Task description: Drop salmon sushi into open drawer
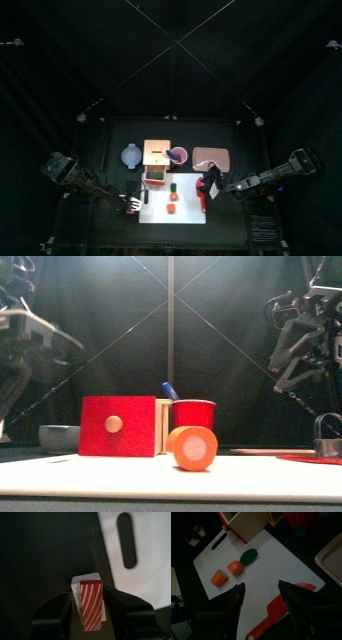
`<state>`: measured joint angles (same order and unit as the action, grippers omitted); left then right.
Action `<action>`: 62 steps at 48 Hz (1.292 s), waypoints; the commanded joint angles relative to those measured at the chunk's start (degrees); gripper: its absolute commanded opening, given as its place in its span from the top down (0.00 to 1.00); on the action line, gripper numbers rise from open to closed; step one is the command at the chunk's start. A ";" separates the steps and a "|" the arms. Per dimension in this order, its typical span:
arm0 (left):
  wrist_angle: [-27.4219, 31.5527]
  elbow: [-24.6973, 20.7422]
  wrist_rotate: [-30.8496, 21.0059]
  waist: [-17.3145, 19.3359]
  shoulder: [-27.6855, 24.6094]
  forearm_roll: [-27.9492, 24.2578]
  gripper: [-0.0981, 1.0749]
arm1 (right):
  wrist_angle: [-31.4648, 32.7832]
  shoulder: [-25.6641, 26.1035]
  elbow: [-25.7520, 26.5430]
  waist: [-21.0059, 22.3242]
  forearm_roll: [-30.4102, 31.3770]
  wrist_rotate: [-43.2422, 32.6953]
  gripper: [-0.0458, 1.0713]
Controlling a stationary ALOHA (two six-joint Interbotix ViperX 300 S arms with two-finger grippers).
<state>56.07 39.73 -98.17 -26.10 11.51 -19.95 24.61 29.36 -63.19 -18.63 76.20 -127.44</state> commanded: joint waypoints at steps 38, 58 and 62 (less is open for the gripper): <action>-6.42 -17.84 95.27 31.20 -5.71 13.01 0.29 | 0.35 0.53 0.53 0.44 -6.33 0.00 0.16; -7.82 -19.07 97.21 30.67 -11.60 10.11 0.26 | 0.88 0.79 0.79 0.79 -7.29 0.00 0.16; -7.91 -18.98 97.21 30.59 -12.04 10.20 0.22 | 0.88 0.70 0.97 0.88 -7.38 0.00 0.16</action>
<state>48.60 21.80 -1.05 4.57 -0.79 -9.58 25.31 29.53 -63.19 -18.11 68.82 -127.53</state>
